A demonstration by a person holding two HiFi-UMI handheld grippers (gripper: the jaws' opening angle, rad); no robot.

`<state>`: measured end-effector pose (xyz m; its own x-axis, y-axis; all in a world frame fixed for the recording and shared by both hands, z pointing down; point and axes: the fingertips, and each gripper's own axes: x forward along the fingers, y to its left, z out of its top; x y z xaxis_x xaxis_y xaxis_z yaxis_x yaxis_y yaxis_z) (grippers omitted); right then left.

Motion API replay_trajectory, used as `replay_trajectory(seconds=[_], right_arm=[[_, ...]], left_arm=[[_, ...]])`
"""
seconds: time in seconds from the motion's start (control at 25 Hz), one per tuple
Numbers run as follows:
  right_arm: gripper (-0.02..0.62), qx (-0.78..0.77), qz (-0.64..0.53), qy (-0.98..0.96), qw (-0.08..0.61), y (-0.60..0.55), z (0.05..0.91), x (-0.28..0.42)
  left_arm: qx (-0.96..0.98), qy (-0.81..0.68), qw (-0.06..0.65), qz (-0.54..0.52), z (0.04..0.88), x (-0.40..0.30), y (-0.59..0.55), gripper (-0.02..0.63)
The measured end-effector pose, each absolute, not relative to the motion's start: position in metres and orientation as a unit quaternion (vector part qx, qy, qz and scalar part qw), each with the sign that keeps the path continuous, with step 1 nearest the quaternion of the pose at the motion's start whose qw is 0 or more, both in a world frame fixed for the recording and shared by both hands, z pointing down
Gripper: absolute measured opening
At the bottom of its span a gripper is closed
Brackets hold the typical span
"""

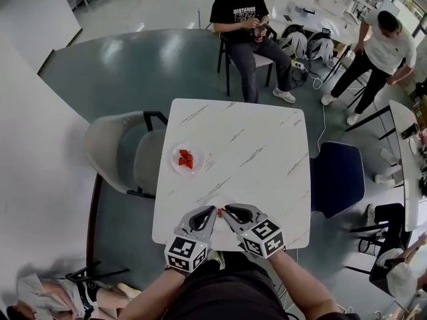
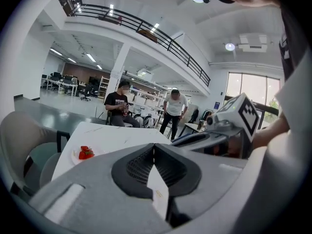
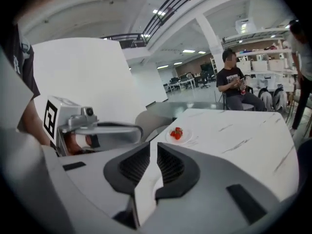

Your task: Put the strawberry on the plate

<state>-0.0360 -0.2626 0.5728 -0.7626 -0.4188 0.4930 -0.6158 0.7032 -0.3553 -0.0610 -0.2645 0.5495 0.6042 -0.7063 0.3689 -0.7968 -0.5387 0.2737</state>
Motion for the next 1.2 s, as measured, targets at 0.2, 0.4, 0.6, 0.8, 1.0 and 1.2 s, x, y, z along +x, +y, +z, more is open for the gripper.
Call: replay_trajectory(seconds=[0.2,0.4,0.6,0.8,1.0,1.2], right_arm=[[0.005,0.318,0.246,-0.908,0.115,-0.28,0.514,-0.025],[0.003,0.329,0.22,-0.916,0.07,-0.279,0.468,-0.023],[0.003,0.33,0.185,-0.925,0.021,-0.283,0.411,-0.02],[0.002,0.329,0.153,-0.932,0.001,-0.28,0.376,-0.018],[0.002,0.321,0.138,-0.937,-0.007,-0.283,0.365,-0.023],[0.002,0.317,0.137,-0.939,-0.003,-0.283,0.365,-0.026]], left_arm=[[0.88,-0.426,0.195,0.081,0.509,-0.052,-0.273,0.011],[0.886,-0.422,0.183,0.056,0.471,-0.05,-0.27,0.009],[0.894,-0.416,0.166,0.027,0.43,-0.045,-0.271,0.011],[0.903,-0.403,0.15,0.015,0.398,-0.04,-0.267,0.011],[0.902,-0.409,0.139,0.009,0.386,-0.044,-0.268,0.01],[0.898,-0.416,0.142,0.012,0.39,-0.043,-0.269,0.01]])
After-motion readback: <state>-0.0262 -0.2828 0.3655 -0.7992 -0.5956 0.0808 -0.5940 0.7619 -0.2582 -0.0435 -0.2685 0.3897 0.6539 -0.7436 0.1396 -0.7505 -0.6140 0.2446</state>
